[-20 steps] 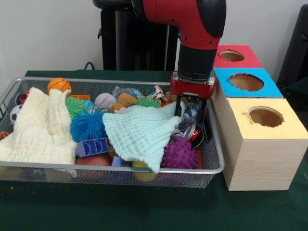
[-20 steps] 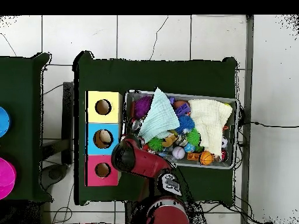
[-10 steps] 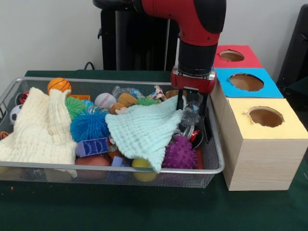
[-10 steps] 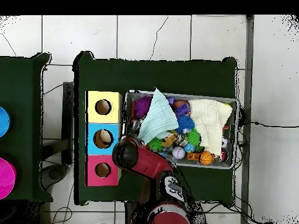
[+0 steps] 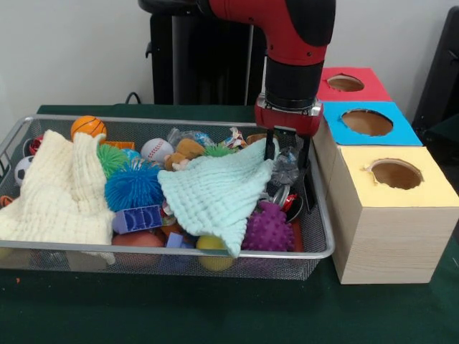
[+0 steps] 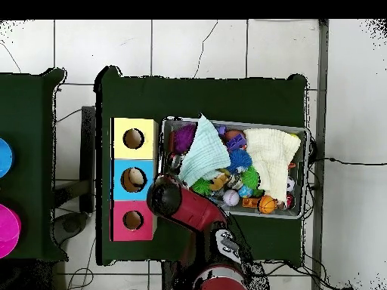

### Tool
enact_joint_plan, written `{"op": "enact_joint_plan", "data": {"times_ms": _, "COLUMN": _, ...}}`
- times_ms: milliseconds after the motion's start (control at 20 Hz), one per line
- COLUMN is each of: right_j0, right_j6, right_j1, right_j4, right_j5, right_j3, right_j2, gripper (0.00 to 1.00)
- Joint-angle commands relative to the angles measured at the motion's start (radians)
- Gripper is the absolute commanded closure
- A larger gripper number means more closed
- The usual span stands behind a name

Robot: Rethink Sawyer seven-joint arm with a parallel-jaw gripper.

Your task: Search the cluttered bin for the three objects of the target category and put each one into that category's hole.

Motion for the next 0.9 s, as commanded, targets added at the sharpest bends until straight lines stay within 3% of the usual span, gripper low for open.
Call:
{"op": "enact_joint_plan", "data": {"times_ms": 50, "right_j0": -0.061, "right_j6": 0.216, "right_j1": 0.073, "right_j4": 0.046, "right_j5": 0.066, "right_j3": 0.037, "right_j2": 0.216, "gripper": 0.0}}
{"op": "enact_joint_plan", "data": {"times_ms": 450, "right_j0": -0.119, "right_j6": 0.216, "right_j1": 0.182, "right_j4": -0.001, "right_j5": -0.064, "right_j3": 0.031, "right_j2": 0.311, "gripper": 0.0}}
{"op": "enact_joint_plan", "data": {"times_ms": 900, "right_j0": -0.142, "right_j6": 0.167, "right_j1": 0.209, "right_j4": 0.003, "right_j5": 0.039, "right_j3": 0.0, "right_j2": 0.331, "gripper": 0.0}}
